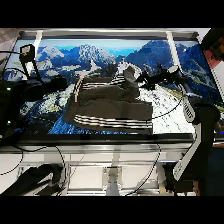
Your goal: Fold the clothes and pants, and hang the long-sleeved shirts on hangers.
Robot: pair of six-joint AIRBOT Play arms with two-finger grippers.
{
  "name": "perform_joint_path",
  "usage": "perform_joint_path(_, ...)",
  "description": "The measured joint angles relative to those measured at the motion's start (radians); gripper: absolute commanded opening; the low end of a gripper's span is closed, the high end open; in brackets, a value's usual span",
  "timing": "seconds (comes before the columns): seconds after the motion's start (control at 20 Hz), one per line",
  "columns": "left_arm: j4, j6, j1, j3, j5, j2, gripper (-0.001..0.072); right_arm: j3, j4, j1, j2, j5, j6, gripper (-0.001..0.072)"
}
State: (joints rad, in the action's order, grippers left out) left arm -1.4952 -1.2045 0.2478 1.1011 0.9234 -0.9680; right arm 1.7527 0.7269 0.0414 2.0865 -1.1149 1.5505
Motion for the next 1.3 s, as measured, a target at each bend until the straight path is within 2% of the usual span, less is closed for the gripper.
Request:
perform_joint_path(0.05, 0.0, 0.0, 0.0, 0.0, 0.0, 0.0, 0.0476, 0.001, -0.003, -0.003, 0.004, -0.002, -0.002, 0.0412)
perform_joint_path(0.1, -0.001, 0.0, 0.0, 0.0, 0.0, 0.0, 0.0476, 0.002, -0.013, -0.006, 0.007, 0.0, -0.002, 0.029)
perform_joint_path(0.15, -0.002, 0.0, 0.0, 0.0, 0.0, 0.0, 0.0476, 0.003, -0.016, -0.01, 0.01, 0.003, -0.003, 0.0121)
perform_joint_path(0.2, -0.003, 0.0, 0.0, 0.0, 0.0, 0.0, 0.0476, 0.004, -0.021, -0.012, 0.013, 0.007, -0.005, 0.0008)
perform_joint_path(0.3, -0.003, 0.0, 0.0, 0.0, -0.001, 0.0, 0.0468, 0.006, -0.032, -0.013, 0.013, 0.01, -0.005, 0.0006)
perform_joint_path(0.4, -0.003, 0.0, 0.0, 0.0, -0.001, 0.0, 0.0373, 0.019, -0.035, -0.008, 0.009, 0.001, 0.002, 0.0004)
perform_joint_path(0.45, -0.003, 0.0, 0.0, 0.0, -0.001, 0.0, 0.0354, 0.028, -0.029, -0.003, 0.001, -0.011, 0.012, 0.0005)
perform_joint_path(0.55, -0.002, 0.0, 0.0, 0.0, -0.001, 0.0, 0.0354, 0.05, 0.013, 0.008, -0.027, -0.026, 0.051, 0.0005)
perform_joint_path(0.65, -0.002, 0.0, 0.0, 0.0, -0.001, -0.001, 0.0353, 0.063, 0.105, 0.016, -0.073, -0.042, 0.124, 0.0006)
perform_joint_path(0.8, -0.002, 0.0, 0.0, 0.0, -0.001, -0.003, 0.0354, 0.072, 0.306, 0.023, -0.137, -0.092, 0.302, 0.0007)
perform_joint_path(1.0, -0.002, 0.0, 0.0, 0.0, -0.001, -0.003, 0.0354, 0.075, 0.489, 0.02, -0.172, -0.233, 0.488, 0.0016)
perform_joint_path(1.1, -0.002, 0.0, 0.0, 0.0, -0.001, -0.003, 0.0354, 0.074, 0.544, 0.008, -0.177, -0.291, 0.542, 0.0206)
perform_joint_path(1.25, -0.002, 0.0, 0.0, 0.0, -0.001, -0.003, 0.0354, 0.074, 0.604, -0.018, -0.181, -0.345, 0.621, 0.0345)
perform_joint_path(1.3, -0.002, 0.0, 0.0, 0.0, -0.001, -0.003, 0.0354, 0.074, 0.619, -0.025, -0.182, -0.355, 0.639, 0.0345)
